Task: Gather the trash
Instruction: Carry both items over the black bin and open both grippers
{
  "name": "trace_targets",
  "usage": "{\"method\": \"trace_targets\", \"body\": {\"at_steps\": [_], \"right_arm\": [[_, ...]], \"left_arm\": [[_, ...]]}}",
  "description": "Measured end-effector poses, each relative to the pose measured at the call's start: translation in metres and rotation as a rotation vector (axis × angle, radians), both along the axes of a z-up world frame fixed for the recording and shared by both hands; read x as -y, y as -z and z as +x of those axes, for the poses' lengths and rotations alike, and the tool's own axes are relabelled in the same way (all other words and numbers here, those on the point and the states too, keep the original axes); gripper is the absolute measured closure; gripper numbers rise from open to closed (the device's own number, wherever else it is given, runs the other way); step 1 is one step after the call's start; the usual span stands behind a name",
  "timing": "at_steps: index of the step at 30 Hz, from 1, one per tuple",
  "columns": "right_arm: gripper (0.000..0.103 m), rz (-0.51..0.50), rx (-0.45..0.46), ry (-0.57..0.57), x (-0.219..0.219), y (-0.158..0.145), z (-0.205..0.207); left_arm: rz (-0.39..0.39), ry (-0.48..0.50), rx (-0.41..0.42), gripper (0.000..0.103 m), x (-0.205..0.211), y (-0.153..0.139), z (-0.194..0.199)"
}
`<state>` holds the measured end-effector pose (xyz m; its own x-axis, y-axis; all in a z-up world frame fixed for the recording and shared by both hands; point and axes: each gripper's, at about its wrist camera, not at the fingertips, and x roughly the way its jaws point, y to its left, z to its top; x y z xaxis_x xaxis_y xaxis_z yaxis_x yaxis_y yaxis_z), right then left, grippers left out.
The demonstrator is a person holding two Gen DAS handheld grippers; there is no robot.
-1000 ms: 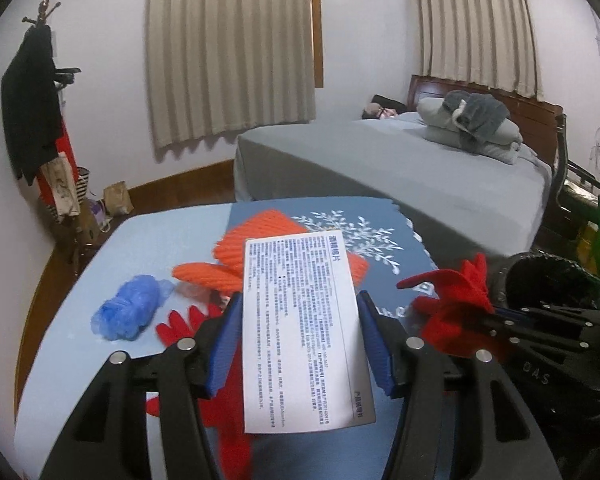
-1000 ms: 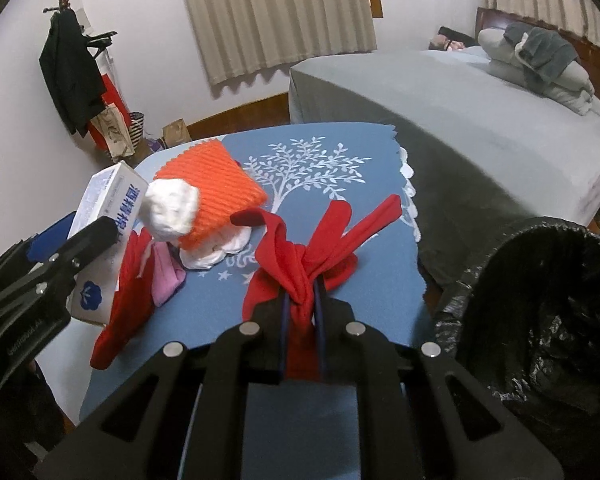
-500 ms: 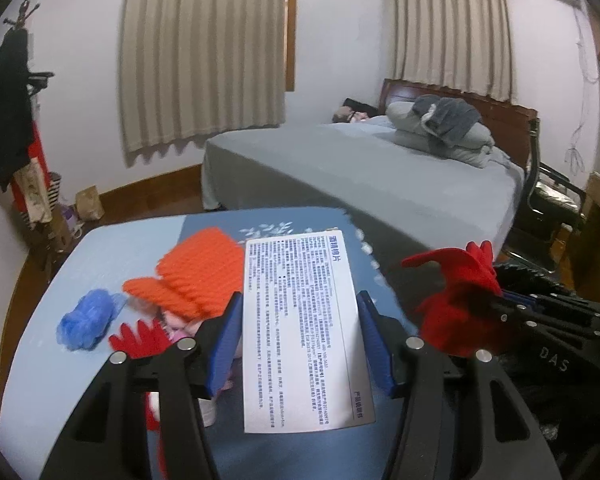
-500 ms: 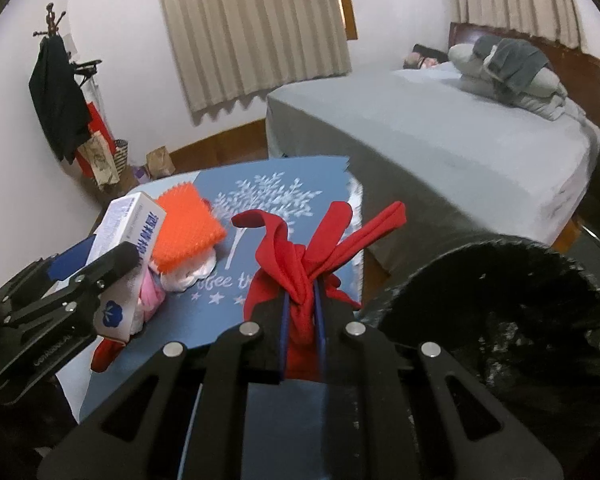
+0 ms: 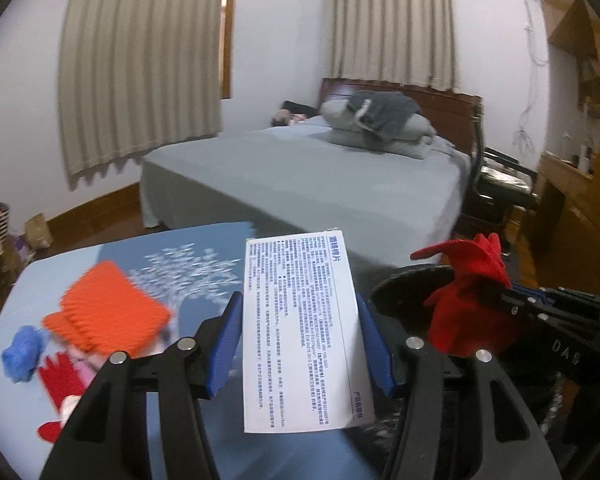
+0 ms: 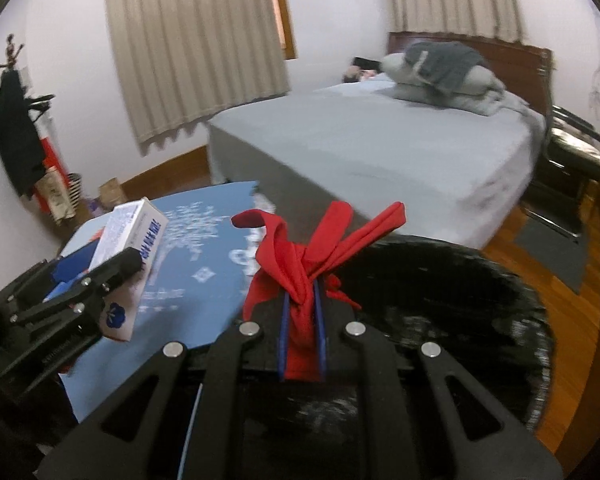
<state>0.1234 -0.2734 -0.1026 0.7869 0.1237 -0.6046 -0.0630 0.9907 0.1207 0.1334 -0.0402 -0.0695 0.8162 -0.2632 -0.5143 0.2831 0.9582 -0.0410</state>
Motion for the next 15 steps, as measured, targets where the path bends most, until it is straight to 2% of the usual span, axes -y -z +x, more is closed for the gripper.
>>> {"method": "trace_targets", "body": {"at_steps": [8, 11, 13, 14, 15], "right_arm": [[0.092, -0.011, -0.021, 0.117, 0.053, 0.012, -0.016], [0.089, -0.016, -0.031, 0.158, 0.071, 0.017, -0.02], [0.077, -0.016, -0.038, 0.18, 0.079, 0.02, -0.021], [0.074, -0.018, -0.04, 0.194, 0.084, 0.021, -0.021], [0.063, -0.02, -0.038, 0.206, 0.087, 0.021, -0.022]], "left_arm": [[-0.019, 0.14, -0.019, 0.047, 0.063, 0.002, 0.01], [-0.036, 0.204, -0.041, 0.047, 0.085, 0.003, 0.014], [-0.049, 0.245, -0.065, 0.042, 0.095, 0.004, 0.016], [-0.055, 0.254, -0.068, 0.033, 0.097, 0.003, 0.016], [-0.063, 0.256, -0.065, 0.026, 0.097, 0.002, 0.016]]}}
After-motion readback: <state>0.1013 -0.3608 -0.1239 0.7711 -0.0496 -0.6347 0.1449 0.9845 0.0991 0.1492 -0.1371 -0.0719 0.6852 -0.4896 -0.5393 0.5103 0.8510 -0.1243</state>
